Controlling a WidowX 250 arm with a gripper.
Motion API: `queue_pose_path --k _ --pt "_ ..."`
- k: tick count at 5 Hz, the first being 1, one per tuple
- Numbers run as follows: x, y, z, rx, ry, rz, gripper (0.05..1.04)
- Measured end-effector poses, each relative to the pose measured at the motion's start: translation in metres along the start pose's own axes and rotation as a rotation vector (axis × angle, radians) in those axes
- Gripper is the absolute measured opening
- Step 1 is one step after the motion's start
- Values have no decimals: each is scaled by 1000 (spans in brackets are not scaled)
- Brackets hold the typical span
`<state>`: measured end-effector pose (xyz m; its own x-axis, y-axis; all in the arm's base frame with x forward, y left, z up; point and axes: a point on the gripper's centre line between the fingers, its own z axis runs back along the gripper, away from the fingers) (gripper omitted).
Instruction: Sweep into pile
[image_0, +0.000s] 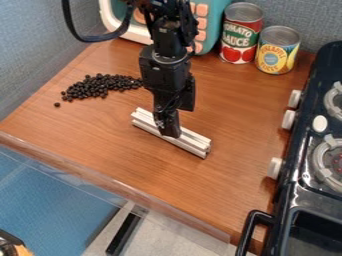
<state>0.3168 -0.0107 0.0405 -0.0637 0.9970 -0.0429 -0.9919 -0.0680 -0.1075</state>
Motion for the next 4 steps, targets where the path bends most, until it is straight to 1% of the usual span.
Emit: queue_pose_path --k 1,2,3,4 --pt "1 4 -9 27 -2 -5 998" --pt "1 7 -17 -9 0 -69 998" --pt "2 8 -17 -57 -3 -129 998" --pt "6 6 -21 -99 -9 -181 952"
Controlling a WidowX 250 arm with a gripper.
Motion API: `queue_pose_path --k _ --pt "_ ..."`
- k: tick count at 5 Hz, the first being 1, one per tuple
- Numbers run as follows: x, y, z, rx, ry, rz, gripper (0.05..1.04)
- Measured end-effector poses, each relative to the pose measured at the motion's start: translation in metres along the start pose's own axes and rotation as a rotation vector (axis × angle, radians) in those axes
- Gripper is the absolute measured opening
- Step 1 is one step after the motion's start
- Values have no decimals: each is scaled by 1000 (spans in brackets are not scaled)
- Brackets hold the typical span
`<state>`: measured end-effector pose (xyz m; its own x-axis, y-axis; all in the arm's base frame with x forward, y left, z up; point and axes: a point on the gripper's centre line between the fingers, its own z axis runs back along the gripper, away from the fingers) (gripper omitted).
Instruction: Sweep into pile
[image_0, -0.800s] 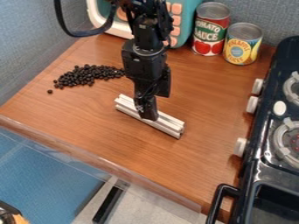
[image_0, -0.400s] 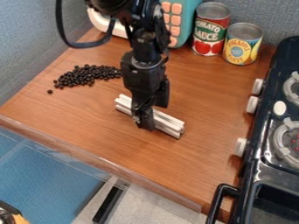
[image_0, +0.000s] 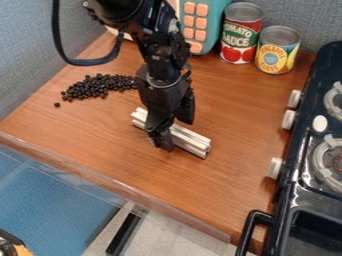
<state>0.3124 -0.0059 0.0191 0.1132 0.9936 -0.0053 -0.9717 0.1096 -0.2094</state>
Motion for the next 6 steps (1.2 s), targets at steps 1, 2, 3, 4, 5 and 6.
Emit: queue_pose_path --k 1,2,3,4,5,6 --pt "3 -5 -2 -40 -15 -33 658" --pt "5 -5 -8 -26 -21 -35 395" --pt "9 -16 0 -29 6 -25 388" --pt "15 -30 11 -41 49 -41 388" --pt "28 -53 34 -76 80 -127 388" --pt "51 -68 37 -80 71 -225 388"
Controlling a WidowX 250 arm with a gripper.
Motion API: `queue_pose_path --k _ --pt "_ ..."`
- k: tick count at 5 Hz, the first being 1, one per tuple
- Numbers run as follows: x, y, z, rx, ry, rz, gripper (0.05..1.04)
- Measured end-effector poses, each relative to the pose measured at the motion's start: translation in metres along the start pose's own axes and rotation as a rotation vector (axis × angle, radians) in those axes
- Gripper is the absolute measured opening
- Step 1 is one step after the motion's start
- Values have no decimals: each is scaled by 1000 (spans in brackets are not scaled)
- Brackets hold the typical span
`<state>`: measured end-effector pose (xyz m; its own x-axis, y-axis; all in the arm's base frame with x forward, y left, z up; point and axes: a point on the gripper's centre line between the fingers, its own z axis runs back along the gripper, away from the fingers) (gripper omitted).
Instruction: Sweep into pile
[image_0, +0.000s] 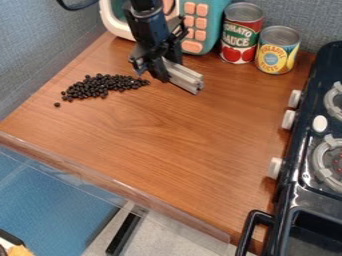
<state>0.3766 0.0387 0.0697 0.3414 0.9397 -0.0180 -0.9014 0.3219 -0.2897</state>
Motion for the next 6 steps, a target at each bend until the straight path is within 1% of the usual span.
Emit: queue_pose_path --k 1,2,3,4,5,6 --pt "12 -6 -13 28 9 -106 388" --pt "26 -6 -31 64 1 -209 388" --pt "28 -5 -46 80 13 -272 388" --pt "32 -8 -55 85 9 -313 388" --pt "34 -15 -58 71 12 -296 388" --pt "40 -23 -61 60 1 -271 388"
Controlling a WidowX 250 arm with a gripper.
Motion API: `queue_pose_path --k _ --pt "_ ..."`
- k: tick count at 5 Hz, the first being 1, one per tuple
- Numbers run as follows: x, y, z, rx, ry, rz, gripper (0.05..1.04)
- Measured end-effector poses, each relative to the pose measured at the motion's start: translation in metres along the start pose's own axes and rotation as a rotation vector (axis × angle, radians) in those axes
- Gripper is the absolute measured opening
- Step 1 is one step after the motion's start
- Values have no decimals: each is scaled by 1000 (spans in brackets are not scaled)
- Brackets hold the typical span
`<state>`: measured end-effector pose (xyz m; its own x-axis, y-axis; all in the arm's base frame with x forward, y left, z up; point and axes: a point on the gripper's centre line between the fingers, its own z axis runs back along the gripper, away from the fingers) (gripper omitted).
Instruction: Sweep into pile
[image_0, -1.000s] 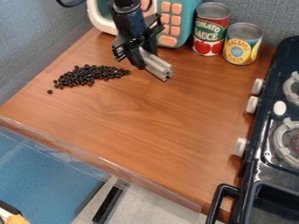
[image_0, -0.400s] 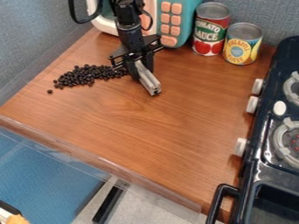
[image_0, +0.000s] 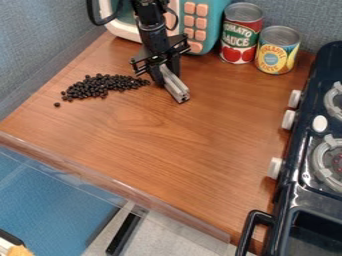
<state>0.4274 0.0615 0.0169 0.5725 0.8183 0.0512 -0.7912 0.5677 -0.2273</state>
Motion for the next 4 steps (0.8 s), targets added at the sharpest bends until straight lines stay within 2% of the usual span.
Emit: queue_pose_path --k 2,4 --pt "5 1 -2 -4 -24 29 388" --pt "12 23 -1 -6 -46 73 388"
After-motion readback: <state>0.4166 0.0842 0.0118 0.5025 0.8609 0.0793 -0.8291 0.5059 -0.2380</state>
